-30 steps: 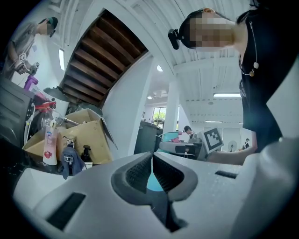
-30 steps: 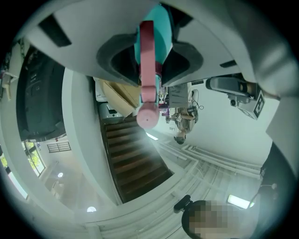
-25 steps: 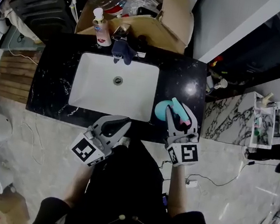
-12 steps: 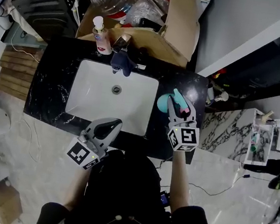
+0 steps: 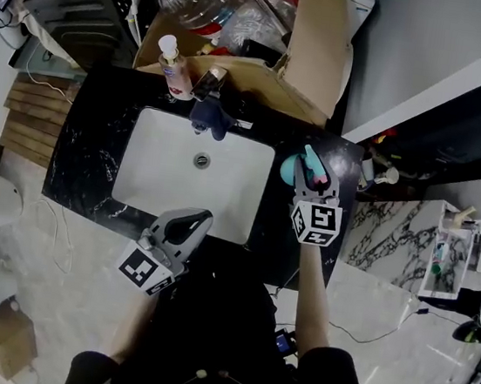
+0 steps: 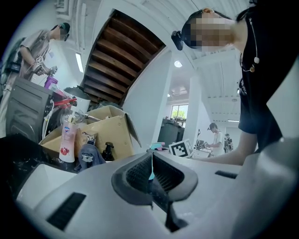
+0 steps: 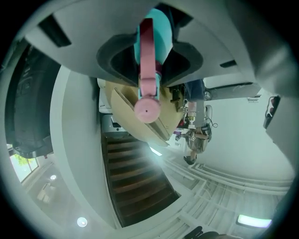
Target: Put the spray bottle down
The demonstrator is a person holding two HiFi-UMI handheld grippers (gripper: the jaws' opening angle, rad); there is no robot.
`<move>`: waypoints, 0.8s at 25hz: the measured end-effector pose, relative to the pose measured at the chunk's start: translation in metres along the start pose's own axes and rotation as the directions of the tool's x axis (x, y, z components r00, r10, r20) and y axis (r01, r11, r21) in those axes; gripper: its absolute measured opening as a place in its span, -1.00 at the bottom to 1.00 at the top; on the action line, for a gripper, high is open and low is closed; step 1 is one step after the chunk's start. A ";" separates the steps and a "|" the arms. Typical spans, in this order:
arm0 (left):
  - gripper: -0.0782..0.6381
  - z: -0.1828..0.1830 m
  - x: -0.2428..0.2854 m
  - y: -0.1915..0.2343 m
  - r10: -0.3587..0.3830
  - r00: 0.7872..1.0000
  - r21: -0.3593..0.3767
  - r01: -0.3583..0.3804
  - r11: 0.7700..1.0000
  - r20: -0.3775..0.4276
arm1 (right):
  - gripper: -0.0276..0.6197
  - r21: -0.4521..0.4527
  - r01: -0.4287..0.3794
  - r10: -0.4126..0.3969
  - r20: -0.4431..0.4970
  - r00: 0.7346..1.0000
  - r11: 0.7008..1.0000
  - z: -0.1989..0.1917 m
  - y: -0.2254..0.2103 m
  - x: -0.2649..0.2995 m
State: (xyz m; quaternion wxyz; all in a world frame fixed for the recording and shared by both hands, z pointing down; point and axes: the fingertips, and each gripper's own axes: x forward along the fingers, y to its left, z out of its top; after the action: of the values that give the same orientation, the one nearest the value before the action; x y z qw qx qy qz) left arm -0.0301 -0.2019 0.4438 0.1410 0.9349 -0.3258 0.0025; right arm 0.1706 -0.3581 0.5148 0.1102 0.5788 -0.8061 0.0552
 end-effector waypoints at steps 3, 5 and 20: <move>-0.76 -0.003 0.001 0.003 0.019 1.000 -0.009 -0.019 1.000 -0.011 | -0.42 0.006 0.028 -0.028 -0.006 1.000 1.000 -0.003 -0.013 0.010; -0.76 -0.004 0.002 0.006 0.026 1.000 -0.011 -0.026 1.000 -0.017 | -0.42 0.002 0.045 -0.045 -0.005 0.999 0.999 -0.003 -0.021 0.015; -0.76 -0.007 0.010 0.012 0.029 0.999 -0.018 -0.030 0.999 -0.028 | -0.40 -0.029 0.190 -0.189 0.024 0.982 0.981 -0.001 -0.050 0.036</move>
State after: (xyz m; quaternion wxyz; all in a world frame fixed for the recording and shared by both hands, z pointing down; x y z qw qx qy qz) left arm -0.0293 -0.2150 0.4549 0.1540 0.9285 -0.3375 0.0148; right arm 0.2070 -0.4077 0.5225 0.1154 0.6517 -0.7492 0.0258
